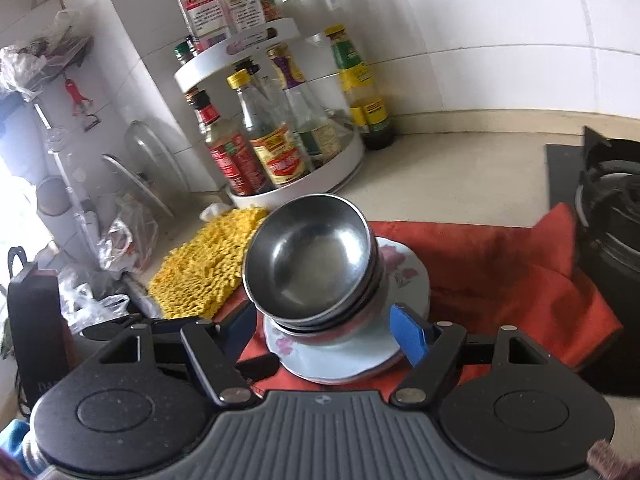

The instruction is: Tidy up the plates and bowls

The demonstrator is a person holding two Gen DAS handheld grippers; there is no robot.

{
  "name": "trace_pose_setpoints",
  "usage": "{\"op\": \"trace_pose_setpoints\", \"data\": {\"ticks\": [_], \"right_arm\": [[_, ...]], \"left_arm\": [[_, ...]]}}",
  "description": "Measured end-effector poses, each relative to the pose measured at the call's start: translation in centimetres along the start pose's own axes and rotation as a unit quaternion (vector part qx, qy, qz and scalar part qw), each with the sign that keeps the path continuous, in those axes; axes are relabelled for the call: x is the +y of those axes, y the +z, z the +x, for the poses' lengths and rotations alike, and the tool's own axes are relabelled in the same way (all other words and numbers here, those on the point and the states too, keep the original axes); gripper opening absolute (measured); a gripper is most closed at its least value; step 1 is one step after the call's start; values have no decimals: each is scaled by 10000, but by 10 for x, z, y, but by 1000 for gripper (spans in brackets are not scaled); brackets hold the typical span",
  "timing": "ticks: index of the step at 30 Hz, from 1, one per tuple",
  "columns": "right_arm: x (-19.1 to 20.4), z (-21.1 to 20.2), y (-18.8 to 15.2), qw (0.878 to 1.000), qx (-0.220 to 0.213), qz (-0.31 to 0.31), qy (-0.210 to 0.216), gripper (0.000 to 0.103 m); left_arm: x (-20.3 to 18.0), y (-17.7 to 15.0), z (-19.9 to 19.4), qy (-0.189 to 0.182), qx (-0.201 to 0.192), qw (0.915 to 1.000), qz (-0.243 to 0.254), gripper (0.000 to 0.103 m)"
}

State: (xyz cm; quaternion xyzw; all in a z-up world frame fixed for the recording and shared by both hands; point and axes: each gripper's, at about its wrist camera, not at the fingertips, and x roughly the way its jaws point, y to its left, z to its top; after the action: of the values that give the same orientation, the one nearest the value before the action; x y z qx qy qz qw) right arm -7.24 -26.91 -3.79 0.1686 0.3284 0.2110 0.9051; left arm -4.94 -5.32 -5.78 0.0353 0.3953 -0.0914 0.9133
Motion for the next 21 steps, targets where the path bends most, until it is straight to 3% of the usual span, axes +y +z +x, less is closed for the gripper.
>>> {"op": "trace_pose_setpoints", "data": {"ticks": [7,21], "right_arm": [[10,-2,-16,9995,46,250,-176,70],[32,-2,-34,9972,-62,472,-581,70]], "left_arm": [[9,3,-13,-152,-183,9997,37,103],[26,-1,-14,-421,-110,9990,-38,103]]}}
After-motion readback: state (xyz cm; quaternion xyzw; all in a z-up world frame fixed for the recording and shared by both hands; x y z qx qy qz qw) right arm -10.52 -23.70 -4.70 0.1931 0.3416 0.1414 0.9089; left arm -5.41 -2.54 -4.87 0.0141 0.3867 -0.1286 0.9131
